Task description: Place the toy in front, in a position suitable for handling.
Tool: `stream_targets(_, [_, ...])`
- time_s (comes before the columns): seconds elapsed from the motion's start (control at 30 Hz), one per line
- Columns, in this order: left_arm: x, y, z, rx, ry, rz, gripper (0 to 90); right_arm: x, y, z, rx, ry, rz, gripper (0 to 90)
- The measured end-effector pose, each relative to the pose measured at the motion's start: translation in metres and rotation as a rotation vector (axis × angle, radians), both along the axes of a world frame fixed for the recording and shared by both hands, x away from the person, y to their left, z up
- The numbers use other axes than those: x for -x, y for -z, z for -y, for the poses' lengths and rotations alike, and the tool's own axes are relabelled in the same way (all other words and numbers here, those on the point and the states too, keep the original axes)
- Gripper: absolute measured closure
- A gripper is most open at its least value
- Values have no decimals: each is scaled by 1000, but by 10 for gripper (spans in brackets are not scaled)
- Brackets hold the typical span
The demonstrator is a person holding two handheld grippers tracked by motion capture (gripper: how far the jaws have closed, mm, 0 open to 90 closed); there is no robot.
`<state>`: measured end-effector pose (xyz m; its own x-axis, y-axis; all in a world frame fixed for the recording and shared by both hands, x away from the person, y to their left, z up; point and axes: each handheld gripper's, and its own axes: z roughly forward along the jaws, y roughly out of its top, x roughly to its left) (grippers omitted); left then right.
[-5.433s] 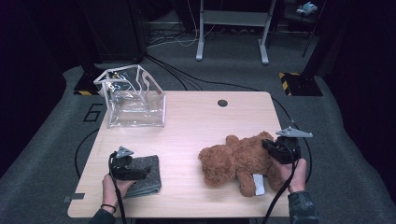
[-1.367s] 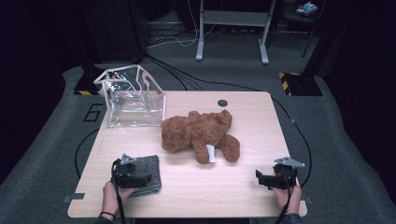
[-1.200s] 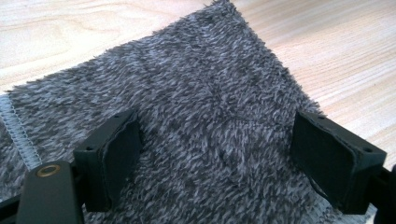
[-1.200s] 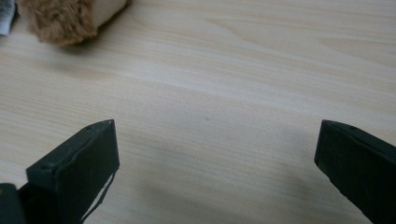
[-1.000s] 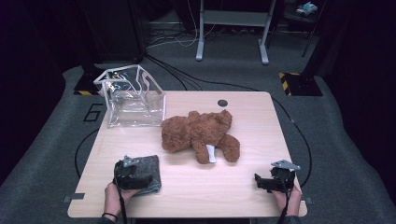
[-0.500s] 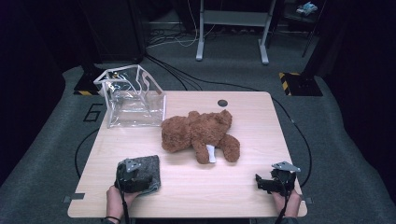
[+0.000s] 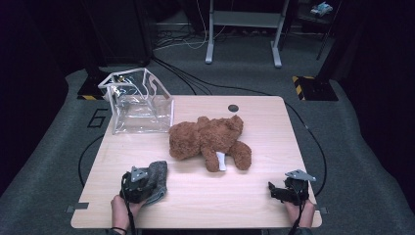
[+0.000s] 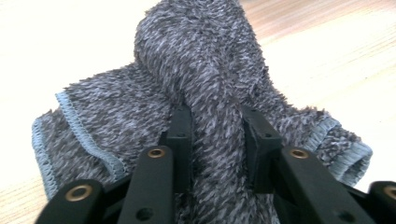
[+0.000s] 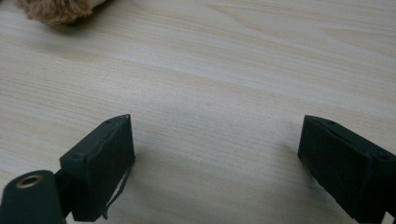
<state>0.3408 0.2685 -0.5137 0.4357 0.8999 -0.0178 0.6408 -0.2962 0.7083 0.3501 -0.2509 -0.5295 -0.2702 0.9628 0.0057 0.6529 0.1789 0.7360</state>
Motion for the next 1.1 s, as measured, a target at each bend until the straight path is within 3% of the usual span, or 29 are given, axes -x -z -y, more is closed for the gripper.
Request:
stream_targets(0.3, [2, -9, 2, 34, 11, 10, 731, 0, 0, 0, -2, 5, -2, 102])
stream_targets(0.47, [6, -17, 8, 52, 40, 20, 731, 0, 0, 0, -3, 5, -2, 101])
stream_targets(0.73, [12, -34, 28, 63, 119, 39, 729, 0, 0, 0, -2, 8, -2, 101])
stream_targets(0.83, [13, -37, 37, 47, 162, 41, 728, 0, 0, 0, -2, 9, -2, 101])
stream_targets(1.1, [14, -33, 67, 45, 242, 23, 723, -1, 0, 0, 0, 11, 1, 100])
